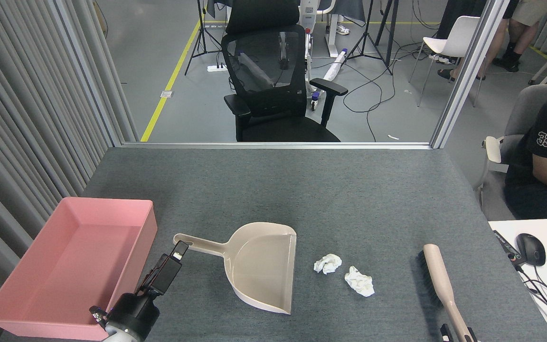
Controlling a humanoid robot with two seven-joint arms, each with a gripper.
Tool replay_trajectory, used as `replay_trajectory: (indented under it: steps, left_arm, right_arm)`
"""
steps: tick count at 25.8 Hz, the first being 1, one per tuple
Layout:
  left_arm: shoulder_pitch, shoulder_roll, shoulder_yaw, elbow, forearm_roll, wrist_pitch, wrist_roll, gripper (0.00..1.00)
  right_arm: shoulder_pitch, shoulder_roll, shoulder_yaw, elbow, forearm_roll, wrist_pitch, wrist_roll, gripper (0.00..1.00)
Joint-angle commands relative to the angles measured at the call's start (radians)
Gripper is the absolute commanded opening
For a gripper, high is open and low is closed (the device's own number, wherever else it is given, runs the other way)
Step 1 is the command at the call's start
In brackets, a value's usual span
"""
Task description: Sweep and dump garbage into bin
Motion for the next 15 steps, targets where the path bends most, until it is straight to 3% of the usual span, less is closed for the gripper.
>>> replay_trajectory:
  steps: [1, 15]
  left_arm:
    - [0.001, 0.000, 0.000, -0.002, 0.000, 0.000, 0.000, 0.99]
    - [0.000, 0.000, 0.001, -0.004, 0.000, 0.000, 0.000, 0.99]
  right_arm:
    - [-0.001, 0.001, 0.000, 0.003, 0.000, 0.002, -0.005, 0.48]
    - [-0.004, -0.001, 0.000, 0.005, -0.002, 0.000, -0.014, 0.46]
